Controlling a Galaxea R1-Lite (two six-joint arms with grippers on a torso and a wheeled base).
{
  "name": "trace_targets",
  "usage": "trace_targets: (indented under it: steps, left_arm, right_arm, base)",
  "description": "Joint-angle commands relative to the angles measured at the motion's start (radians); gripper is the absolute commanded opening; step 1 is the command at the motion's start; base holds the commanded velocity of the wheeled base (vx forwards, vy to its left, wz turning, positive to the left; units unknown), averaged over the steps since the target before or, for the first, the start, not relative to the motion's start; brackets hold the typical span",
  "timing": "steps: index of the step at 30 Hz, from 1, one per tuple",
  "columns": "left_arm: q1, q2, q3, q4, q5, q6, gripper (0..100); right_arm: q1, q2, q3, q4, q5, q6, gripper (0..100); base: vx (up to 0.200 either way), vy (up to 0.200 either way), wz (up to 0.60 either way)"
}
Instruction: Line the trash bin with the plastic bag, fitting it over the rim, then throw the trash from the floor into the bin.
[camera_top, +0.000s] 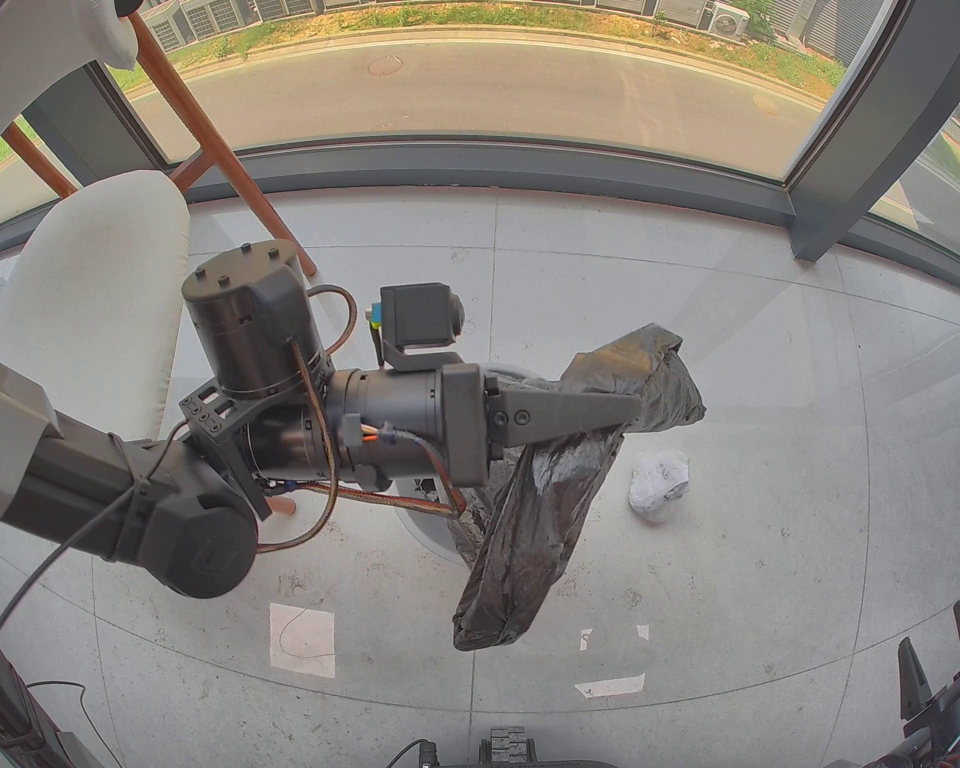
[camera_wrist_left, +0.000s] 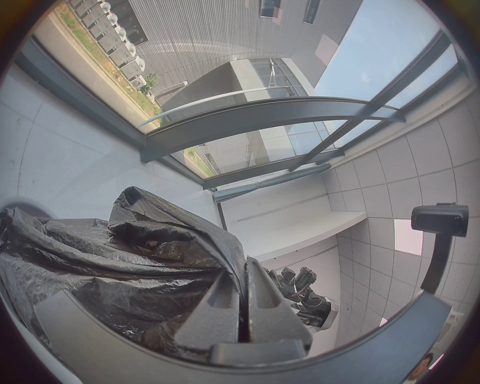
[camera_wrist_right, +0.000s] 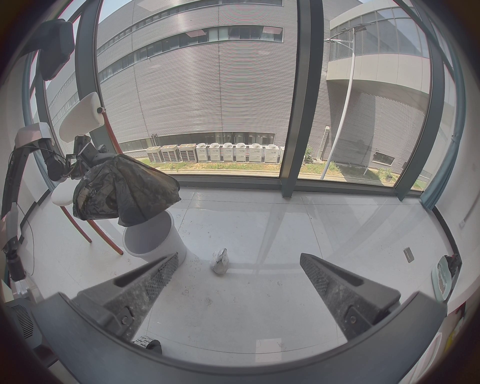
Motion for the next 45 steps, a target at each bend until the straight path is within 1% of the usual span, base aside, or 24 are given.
trace_targets:
  steps: [1, 5, 8, 10, 11, 12, 14, 16, 17, 19, 22, 25, 27, 28, 29, 31, 32, 33, 36, 38, 41, 42, 43, 45]
  left_arm:
    - [-0.012, 0.025, 0.034, -0.003, -0.001, -0.001, 0]
    - [-0.006, 0.069, 0.078, -0.03, 0.004, 0.01, 0]
    - [0.045, 0.174, 0.077, -0.204, 0.021, 0.011, 0]
    - [0.047, 0.231, 0.057, -0.308, 0.042, -0.006, 0]
    - [0.047, 0.235, 0.055, -0.316, 0.045, -0.007, 0]
    - [0.051, 0.284, 0.046, -0.403, 0.077, -0.052, 0]
    - [0.051, 0.316, 0.032, -0.477, 0.113, -0.119, 0]
    - [0.06, 0.329, 0.02, -0.507, 0.128, -0.152, 0]
    - [0.079, 0.33, 0.017, -0.509, 0.128, -0.153, 0]
    - [0.088, 0.324, 0.019, -0.498, 0.128, -0.153, 0]
    - [0.113, 0.296, 0.022, -0.44, 0.143, -0.152, 0]
    - [0.143, 0.255, 0.019, -0.385, 0.206, -0.115, 0]
    - [0.152, 0.25, 0.014, -0.326, 0.289, -0.013, 0]
    - [0.152, 0.25, 0.014, -0.32, 0.295, -0.006, 0]
    - [0.151, 0.241, 0.017, -0.247, 0.366, 0.077, 0]
    - [0.137, 0.204, 0.016, -0.176, 0.421, 0.108, 0]
    - [0.134, 0.191, 0.016, -0.158, 0.427, 0.108, 0]
    - [0.106, 0.143, 0.016, -0.076, 0.444, 0.109, 0]
    - [0.068, 0.103, 0.002, 0.048, 0.473, 0.131, 0]
    - [0.067, 0.103, -0.009, 0.074, 0.49, 0.181, 0]
    - [0.07, 0.102, -0.018, 0.122, 0.501, 0.324, 0]
    - [0.071, 0.092, -0.018, 0.194, 0.507, 0.379, 0]
    - [0.07, 0.079, -0.02, 0.247, 0.515, 0.401, 0]
    - [0.067, -0.018, -0.044, 0.468, 0.542, 0.467, 0]
  right_arm:
    - [0.0, -0.004, 0.017, 0.0, 0.0, 0.0, 100]
    - [0.0, -0.004, 0.017, 0.0, 0.001, 0.0, 100]
    - [0.0, -0.004, 0.017, 0.0, 0.001, 0.0, 100]
    - [0.0, -0.004, 0.017, 0.0, 0.001, 0.0, 100]
    - [0.0, -0.004, 0.017, 0.0, 0.001, 0.0, 100]
    - [0.0, -0.004, 0.017, 0.0, 0.001, 0.0, 100]
    - [0.0, -0.004, 0.017, 0.0, 0.001, 0.0, 100]
    - [0.0, -0.004, 0.017, 0.0, 0.001, 0.001, 100]
    - [0.0, -0.004, 0.017, 0.0, 0.001, 0.001, 100]
    - [0.0, -0.004, 0.017, 0.0, 0.0, 0.001, 100]
    - [0.0, -0.004, 0.017, 0.0, 0.0, 0.001, 100]
    - [0.0, -0.004, 0.017, 0.0, 0.0, 0.001, 100]
    - [0.0, -0.004, 0.017, 0.0, 0.0, 0.001, 100]
    - [0.0, -0.004, 0.017, 0.0, 0.001, 0.001, 100]
    - [0.0, -0.004, 0.017, 0.0, 0.001, 0.001, 100]
    - [0.0, -0.004, 0.017, 0.0, 0.001, 0.001, 100]
    - [0.0, -0.004, 0.017, 0.0, 0.001, 0.001, 100]
    - [0.0, -0.004, 0.016, 0.0, 0.001, 0.001, 100]
    - [0.0, -0.004, 0.017, 0.0, 0.001, 0.001, 100]
    - [0.0, -0.004, 0.017, 0.0, 0.001, 0.001, 100]
    - [0.0, -0.004, 0.017, 0.0, 0.001, 0.001, 100]
    - [0.0, -0.004, 0.017, 0.0, 0.0, 0.001, 100]
    - [0.0, -0.004, 0.016, 0.0, 0.0, 0.001, 100]
    - [0.0, -0.004, 0.017, 0.0, 0.0, 0.0, 100]
  base:
    - [0.0, 0.0, 0.0]
    - [0.0, 0.0, 0.0]
    - [0.0, 0.0, 0.0]
    - [0.0, 0.0, 0.0]
    - [0.0, 0.0, 0.0]
    - [0.0, 0.0, 0.0]
    - [0.0, 0.0, 0.0]
    - [0.0, 0.0, 0.0]
    - [0.0, 0.0, 0.0]
    - [0.0, 0.0, 0.0]
    - [0.0, 0.0, 0.0]
    - [0.0, 0.0, 0.0]
    - [0.0, 0.0, 0.0]
    - [0.0, 0.0, 0.0]
    - [0.0, 0.0, 0.0]
    - [0.0, 0.0, 0.0]
    - [0.0, 0.0, 0.0]
    - [0.0, 0.0, 0.0]
    - [0.0, 0.0, 0.0]
    - [0.0, 0.0, 0.0]
    - [0.0, 0.0, 0.0]
    - [0.0, 0.0, 0.0]
    - [0.0, 0.0, 0.0]
    - [0.0, 0.0, 0.0]
